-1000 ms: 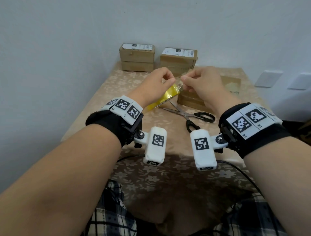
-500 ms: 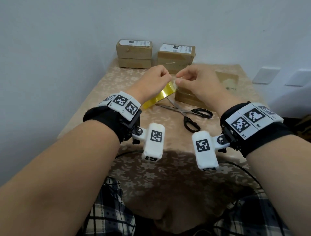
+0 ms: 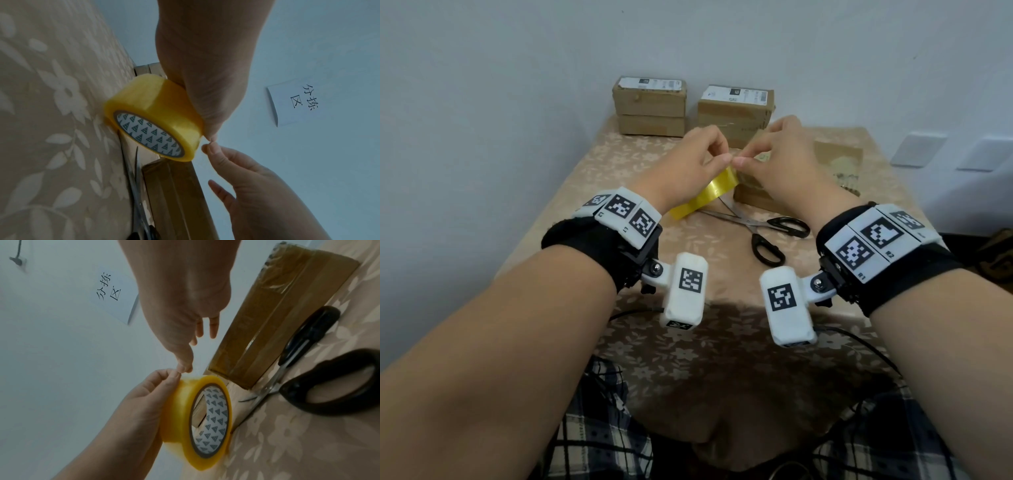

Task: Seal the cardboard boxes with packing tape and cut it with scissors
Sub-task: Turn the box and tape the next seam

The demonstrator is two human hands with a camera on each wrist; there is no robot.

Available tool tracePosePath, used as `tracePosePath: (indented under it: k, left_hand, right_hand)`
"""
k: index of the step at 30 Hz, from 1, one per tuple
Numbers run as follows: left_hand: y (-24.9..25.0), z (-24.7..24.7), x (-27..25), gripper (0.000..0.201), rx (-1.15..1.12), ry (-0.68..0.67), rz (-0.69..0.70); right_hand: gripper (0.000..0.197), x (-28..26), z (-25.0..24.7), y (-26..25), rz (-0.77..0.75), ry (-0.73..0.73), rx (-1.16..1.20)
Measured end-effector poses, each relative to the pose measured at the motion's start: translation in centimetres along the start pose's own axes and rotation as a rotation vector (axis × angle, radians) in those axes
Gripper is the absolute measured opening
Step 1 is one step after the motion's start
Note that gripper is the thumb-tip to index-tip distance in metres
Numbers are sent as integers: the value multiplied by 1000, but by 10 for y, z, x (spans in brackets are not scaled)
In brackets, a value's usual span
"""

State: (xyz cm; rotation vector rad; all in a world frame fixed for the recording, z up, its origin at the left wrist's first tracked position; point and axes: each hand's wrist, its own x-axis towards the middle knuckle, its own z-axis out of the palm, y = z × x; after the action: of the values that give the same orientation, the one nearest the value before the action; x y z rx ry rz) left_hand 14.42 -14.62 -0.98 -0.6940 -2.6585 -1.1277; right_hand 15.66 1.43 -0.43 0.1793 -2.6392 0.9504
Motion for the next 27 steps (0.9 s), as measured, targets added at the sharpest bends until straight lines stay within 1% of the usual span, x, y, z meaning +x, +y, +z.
tracePosePath:
  k: [2, 4, 6, 9, 13, 15, 18, 21, 24, 26, 27]
  left_hand:
    - [-1, -3, 0, 22, -22, 1, -26]
    - [-2, -7, -2, 28, 12, -22, -85]
    - [-5, -8, -4, 25, 62, -37, -77]
    - [-5, -9, -7, 20, 78, -2, -6]
    - [-10, -9, -7, 19, 161, 45, 18]
    - [-17, -12, -6, 22, 238, 88, 3]
    - [-32, -17, -6, 23, 430, 121, -1]
    - [-43, -17, -9, 21, 559, 107, 4]
    - [-49, -8, -10, 24, 648, 58, -35]
    - [-50, -1, -9, 29, 718, 0, -70]
    - [-48, 2, -9, 30, 746, -35, -95]
  right_hand:
    - [20, -1, -3, -1, -34, -4, -20]
    - [23, -3, -5, -2, -59, -18, -33]
    - [26, -2, -5, -4, -83, -38, -54]
    - [29, 1, -2, -5, -104, -83, -98]
    - [50, 4, 6, -1, -138, -133, -206]
    - [51, 5, 9, 2, -150, -123, -275]
    - [52, 3, 8, 6, -118, -106, -309]
    - [55, -1, 6, 5, -116, -100, -320]
    - [55, -1, 7, 5, -107, -80, -323]
    - [51, 1, 8, 10, -101, -55, -313]
    - [45, 1, 7, 12, -102, -29, -302]
